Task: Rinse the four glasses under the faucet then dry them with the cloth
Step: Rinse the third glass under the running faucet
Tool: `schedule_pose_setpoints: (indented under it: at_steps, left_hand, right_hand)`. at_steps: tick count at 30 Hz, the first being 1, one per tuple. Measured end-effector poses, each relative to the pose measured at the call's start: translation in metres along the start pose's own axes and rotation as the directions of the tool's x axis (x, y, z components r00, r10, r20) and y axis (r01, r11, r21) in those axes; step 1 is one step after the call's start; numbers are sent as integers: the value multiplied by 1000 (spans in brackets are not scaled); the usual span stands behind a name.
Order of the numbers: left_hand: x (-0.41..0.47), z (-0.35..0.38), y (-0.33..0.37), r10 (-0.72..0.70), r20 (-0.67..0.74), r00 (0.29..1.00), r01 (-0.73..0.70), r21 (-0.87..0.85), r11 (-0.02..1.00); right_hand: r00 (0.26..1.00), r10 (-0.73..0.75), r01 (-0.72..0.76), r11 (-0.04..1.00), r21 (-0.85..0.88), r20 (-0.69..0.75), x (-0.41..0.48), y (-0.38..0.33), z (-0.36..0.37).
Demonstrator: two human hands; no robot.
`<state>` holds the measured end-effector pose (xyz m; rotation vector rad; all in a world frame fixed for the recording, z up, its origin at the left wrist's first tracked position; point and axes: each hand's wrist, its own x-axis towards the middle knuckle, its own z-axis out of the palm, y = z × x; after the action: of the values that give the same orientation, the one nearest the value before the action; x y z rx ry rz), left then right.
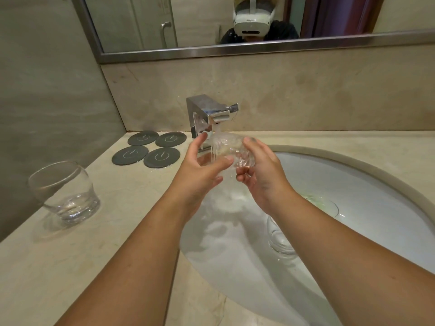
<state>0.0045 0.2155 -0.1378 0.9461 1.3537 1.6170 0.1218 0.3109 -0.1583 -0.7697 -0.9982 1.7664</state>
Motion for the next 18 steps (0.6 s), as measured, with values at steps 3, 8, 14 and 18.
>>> schedule_pose_setpoints:
  at_steps: [3, 8, 14, 18]
  left_hand:
    - [0, -2, -1, 62, 11, 998, -63, 102, 993]
    - [0, -1, 1, 124, -56, 991, -120, 81, 989]
    - [2, 0, 0, 53, -107, 993, -52, 11, 999]
    - [2, 1, 0, 17, -80, 997, -16, 10, 1000]
  right_hand:
    - [1000, -6, 7, 1000, -3, 16, -2, -1, 0]
    - [998, 7, -4, 999, -47, 62, -5, -1, 3]
    - [991, 38, -33, 998, -45, 125, -3, -1, 3]
    - [998, 12, -13, 1000, 13, 65, -7, -5, 4]
